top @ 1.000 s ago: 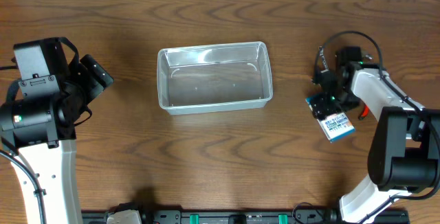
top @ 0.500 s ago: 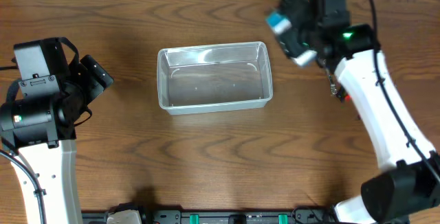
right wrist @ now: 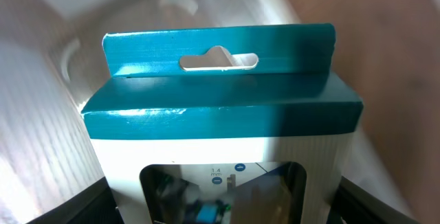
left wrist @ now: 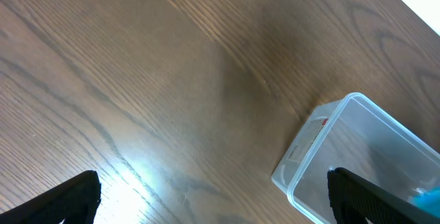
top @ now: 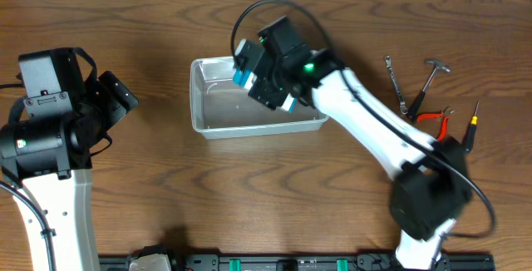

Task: Pack container
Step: 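Carry the box left and lower it into the container, release, then move the right gripper back and grasp the chrome wrench, then carry the wrench into the container and open the right gripper, then return the right gripper and grasp the black-handled hammer by its shaft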

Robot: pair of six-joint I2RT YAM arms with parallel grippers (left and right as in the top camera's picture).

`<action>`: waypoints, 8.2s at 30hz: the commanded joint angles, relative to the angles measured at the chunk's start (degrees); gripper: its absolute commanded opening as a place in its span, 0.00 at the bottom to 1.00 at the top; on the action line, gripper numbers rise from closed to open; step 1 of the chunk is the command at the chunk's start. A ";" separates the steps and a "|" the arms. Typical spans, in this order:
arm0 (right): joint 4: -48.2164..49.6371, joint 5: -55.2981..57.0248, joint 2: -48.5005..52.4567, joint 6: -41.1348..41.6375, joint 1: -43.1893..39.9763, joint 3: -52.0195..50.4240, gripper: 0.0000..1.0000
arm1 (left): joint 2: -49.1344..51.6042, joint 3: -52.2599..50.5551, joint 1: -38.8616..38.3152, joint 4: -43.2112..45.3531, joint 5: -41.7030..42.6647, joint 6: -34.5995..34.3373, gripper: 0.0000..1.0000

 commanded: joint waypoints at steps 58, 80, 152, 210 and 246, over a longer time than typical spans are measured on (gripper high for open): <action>-27.32 7.06 21.99 11.91 -40.59 10.91 0.99 | 0.22 -0.11 0.24 -0.35 -0.87 -0.96 0.98; -29.88 10.47 22.97 15.61 -40.57 10.88 0.48 | 0.22 -0.11 0.24 -0.33 -0.87 -0.94 0.98; -33.59 -1.49 16.87 -9.88 -7.39 24.90 0.56 | 0.22 -0.11 0.24 -0.35 -0.87 -0.90 0.98; -29.40 8.72 30.47 45.88 -51.12 28.76 0.83 | 0.22 -0.11 0.24 -0.31 -0.85 -0.96 0.98; -24.41 6.78 30.51 45.53 -51.08 19.08 0.32 | 0.22 -0.11 0.24 -0.31 -0.85 -0.94 0.98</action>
